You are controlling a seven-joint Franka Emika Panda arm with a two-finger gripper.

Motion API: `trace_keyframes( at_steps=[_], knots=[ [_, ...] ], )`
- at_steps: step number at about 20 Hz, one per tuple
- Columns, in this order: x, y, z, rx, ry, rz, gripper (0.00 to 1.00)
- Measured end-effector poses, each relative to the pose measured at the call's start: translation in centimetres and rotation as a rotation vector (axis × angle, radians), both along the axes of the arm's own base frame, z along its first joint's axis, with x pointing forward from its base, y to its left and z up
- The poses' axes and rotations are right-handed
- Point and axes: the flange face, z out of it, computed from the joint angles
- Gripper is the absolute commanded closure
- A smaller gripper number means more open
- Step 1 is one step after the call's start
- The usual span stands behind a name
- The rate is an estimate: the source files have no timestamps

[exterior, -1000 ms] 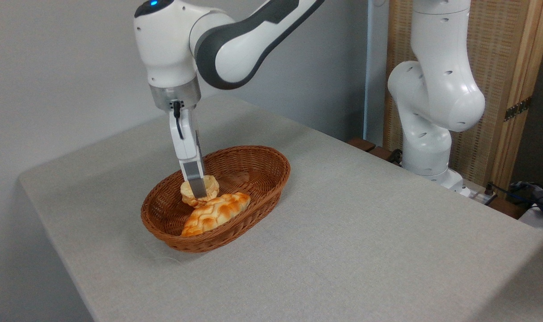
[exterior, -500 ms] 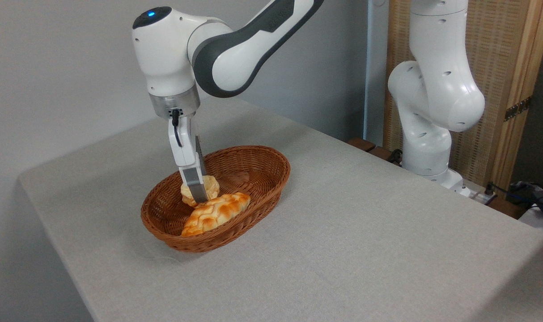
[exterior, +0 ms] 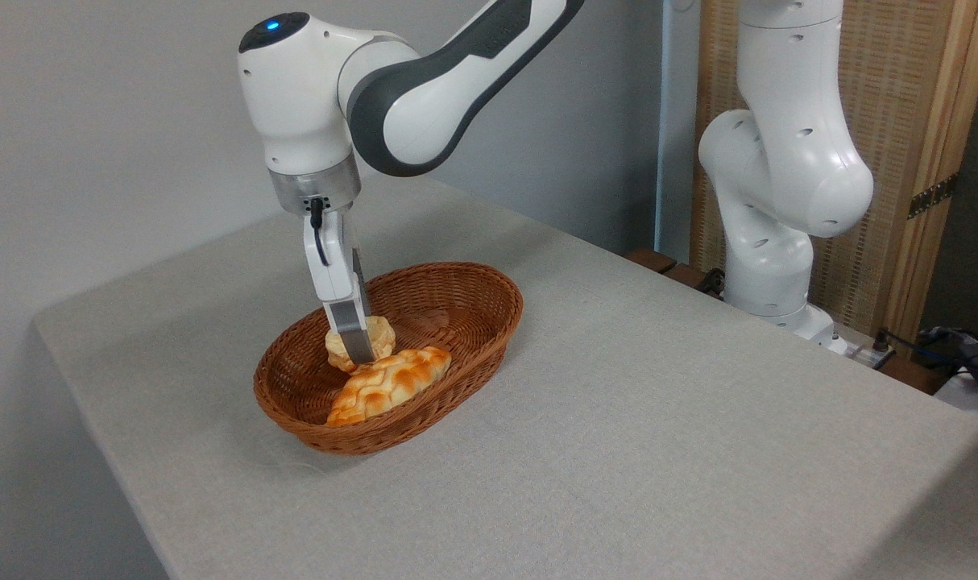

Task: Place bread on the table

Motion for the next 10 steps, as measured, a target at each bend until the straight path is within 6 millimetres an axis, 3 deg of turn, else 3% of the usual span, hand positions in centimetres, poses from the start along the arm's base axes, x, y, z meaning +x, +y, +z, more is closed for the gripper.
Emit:
trace_keyframes(
  at_steps=[10],
  knots=[
    [0.04, 0.07, 0.19, -0.001, -0.003, 0.001, 0.72]
  ],
)
